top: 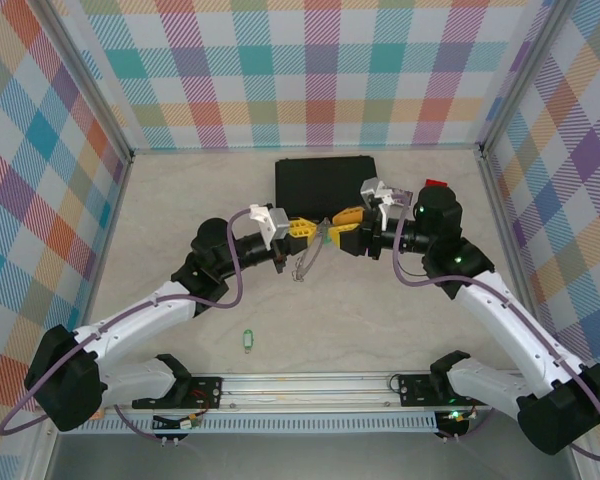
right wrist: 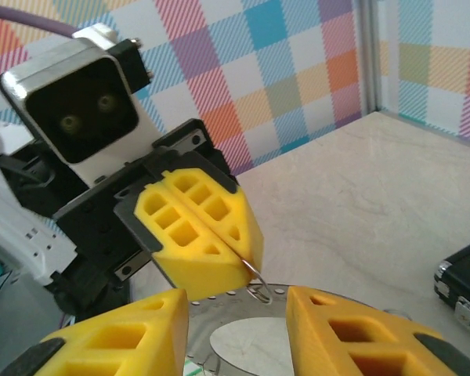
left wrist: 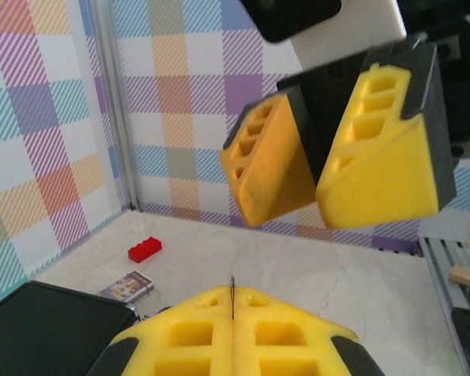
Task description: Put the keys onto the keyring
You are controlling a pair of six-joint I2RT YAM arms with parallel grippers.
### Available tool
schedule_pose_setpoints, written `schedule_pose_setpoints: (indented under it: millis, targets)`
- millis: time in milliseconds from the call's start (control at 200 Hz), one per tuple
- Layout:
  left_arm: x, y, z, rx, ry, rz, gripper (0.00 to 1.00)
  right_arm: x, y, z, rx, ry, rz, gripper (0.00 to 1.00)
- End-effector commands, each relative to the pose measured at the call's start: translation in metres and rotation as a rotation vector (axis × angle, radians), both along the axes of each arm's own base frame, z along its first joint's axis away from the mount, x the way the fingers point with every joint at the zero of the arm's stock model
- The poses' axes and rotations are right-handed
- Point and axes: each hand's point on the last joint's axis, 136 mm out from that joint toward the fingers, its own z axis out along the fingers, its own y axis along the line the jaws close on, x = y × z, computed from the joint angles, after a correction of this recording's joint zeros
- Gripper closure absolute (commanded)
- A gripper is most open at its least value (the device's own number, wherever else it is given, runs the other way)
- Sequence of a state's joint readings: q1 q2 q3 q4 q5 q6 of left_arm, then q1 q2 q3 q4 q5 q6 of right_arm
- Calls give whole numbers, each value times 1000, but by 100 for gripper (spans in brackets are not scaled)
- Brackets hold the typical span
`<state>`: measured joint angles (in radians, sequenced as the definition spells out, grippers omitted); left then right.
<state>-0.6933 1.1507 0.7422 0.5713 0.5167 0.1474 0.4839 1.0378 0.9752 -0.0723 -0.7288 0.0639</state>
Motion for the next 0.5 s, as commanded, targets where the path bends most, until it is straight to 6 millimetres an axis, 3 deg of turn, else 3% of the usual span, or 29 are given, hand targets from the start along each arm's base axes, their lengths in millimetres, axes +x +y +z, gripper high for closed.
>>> schedule_pose_setpoints:
  millis: [0, 230, 495]
  targets:
    - [-21, 0, 14, -7, -56, -62, 100, -20, 4, -4, -49, -59, 121, 63]
    - [-29, -2, 4, 21, -41, -111, 100, -25, 10, -28, -179, -140, 163, 66]
    - [-36, -2, 0, 32, -23, -143, 100, -15, 11, -24, -204, -178, 130, 67]
